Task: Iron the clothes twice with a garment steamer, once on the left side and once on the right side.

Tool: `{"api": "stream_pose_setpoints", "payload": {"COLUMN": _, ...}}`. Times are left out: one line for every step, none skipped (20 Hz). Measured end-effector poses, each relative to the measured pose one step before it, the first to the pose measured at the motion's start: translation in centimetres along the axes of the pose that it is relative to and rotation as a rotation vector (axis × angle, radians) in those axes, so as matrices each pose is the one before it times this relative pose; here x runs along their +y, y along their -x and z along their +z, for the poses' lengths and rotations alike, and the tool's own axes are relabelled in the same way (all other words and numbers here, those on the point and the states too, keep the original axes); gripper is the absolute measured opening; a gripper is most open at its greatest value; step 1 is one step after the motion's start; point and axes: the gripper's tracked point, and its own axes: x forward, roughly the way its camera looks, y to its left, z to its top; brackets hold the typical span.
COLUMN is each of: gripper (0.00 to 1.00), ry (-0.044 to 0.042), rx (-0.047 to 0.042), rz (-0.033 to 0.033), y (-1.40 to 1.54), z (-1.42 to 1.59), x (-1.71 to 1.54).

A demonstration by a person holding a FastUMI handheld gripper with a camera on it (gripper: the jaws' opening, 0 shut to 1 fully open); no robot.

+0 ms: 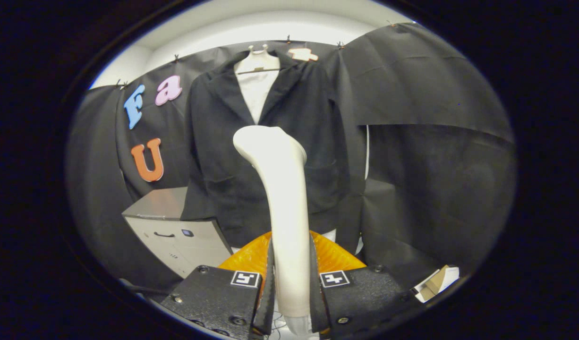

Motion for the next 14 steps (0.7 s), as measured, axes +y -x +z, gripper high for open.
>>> {"api": "stream_pose_setpoints", "payload": {"gripper": 0.33, "ry": -0.0071, "rx": -0.01409, "rz": -0.01371, "y": 0.408, "z": 1.042, "x": -1.1}}
{"api": "stream_pose_setpoints", "payload": {"gripper": 0.33, "ry": -0.00654, "rx": -0.0152, "rz": -0.01317, "y": 0.254, "z": 1.214, "x": -1.034}}
{"api": "stream_pose_setpoints", "payload": {"gripper": 0.33, "ry": -0.00751, "rx": -0.01564, "rz": -0.01149, "y": 0.029, "z": 1.175, "x": -0.93}}
{"api": "stream_pose_setpoints", "payload": {"gripper": 0.33, "ry": -0.00799, "rx": -0.01426, "rz": -0.01067, "y": -0.145, "z": 1.337, "x": -0.79}}
{"api": "stream_pose_setpoints", "payload": {"gripper": 0.33, "ry": -0.00592, "rx": -0.01141, "rz": -0.00789, "y": -0.336, "z": 1.251, "x": -0.659}}
{"api": "stream_pose_setpoints", "payload": {"gripper": 0.33, "ry": -0.00804, "rx": -0.0138, "rz": -0.00352, "y": -0.43, "z": 1.41, "x": -0.376}}
{"api": "stream_pose_setpoints", "payload": {"gripper": 0.33, "ry": -0.00633, "rx": -0.01473, "rz": -0.00137, "y": -0.708, "z": 1.428, "x": -0.159}}
{"api": "stream_pose_setpoints", "payload": {"gripper": 0.33, "ry": -0.00108, "rx": -0.01501, "rz": -0.00075, "y": -0.778, "z": 1.391, "x": -0.225}}
{"api": "stream_pose_setpoints", "payload": {"gripper": 0.33, "ry": -0.00011, "rx": -0.01031, "rz": 0.00153, "y": -0.755, "z": 1.286, "x": 0.007}}
{"api": "stream_pose_setpoints", "payload": {"gripper": 0.33, "ry": -0.00065, "rx": -0.00588, "rz": 0.00712, "y": -0.807, "z": 1.316, "x": -0.025}}
{"api": "stream_pose_setpoints", "payload": {"gripper": 0.33, "ry": 0.00202, "rx": -0.00568, "rz": 0.009, "y": -1.034, "z": 1.092, "x": 0.1}}
{"api": "stream_pose_setpoints", "payload": {"gripper": 0.33, "ry": 0.00283, "rx": -0.00589, "rz": 0.00467, "y": -1.085, "z": 1.193, "x": 0.208}}
{"api": "stream_pose_setpoints", "payload": {"gripper": 0.33, "ry": 0.00389, "rx": -0.00761, "rz": 0.00159, "y": -1.196, "z": 1.155, "x": 0.455}}
{"api": "stream_pose_setpoints", "payload": {"gripper": 0.33, "ry": 0.00103, "rx": -0.00786, "rz": -0.0002, "y": -1.262, "z": 1.244, "x": 0.295}}
